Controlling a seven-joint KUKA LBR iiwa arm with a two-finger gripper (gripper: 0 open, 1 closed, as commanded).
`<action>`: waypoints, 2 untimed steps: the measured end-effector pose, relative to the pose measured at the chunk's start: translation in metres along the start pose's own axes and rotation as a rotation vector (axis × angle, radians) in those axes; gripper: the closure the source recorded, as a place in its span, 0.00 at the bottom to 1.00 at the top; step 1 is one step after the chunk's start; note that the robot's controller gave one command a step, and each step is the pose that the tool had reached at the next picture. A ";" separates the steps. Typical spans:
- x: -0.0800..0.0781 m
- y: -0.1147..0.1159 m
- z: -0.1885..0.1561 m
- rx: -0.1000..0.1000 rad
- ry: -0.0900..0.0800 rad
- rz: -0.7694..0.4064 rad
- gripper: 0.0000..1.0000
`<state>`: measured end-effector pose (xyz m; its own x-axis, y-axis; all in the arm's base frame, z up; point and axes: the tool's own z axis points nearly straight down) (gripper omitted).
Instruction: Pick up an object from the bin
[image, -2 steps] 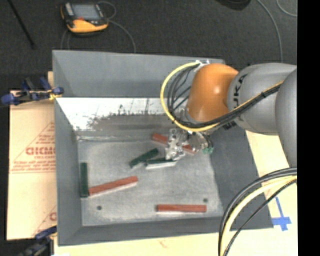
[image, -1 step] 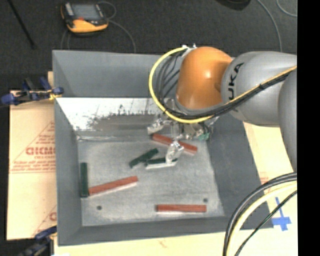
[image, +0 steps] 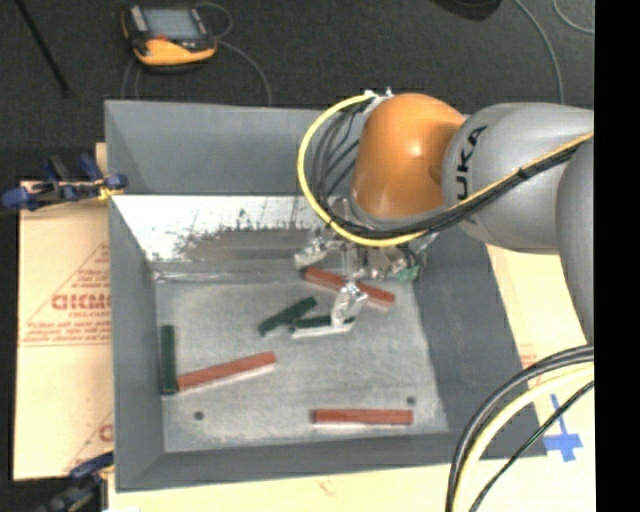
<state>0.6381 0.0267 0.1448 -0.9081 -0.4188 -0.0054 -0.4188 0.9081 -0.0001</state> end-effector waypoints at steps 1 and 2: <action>-0.007 0.010 0.021 0.007 -0.005 -0.062 0.00; -0.018 0.033 0.064 0.005 0.011 -0.417 1.00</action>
Offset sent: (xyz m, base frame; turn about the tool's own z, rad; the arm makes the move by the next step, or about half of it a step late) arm -0.0021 0.0424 -0.0748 -0.4218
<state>0.6409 0.0641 0.0808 -0.6607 -0.7506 0.0068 -0.7507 0.6607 -0.0049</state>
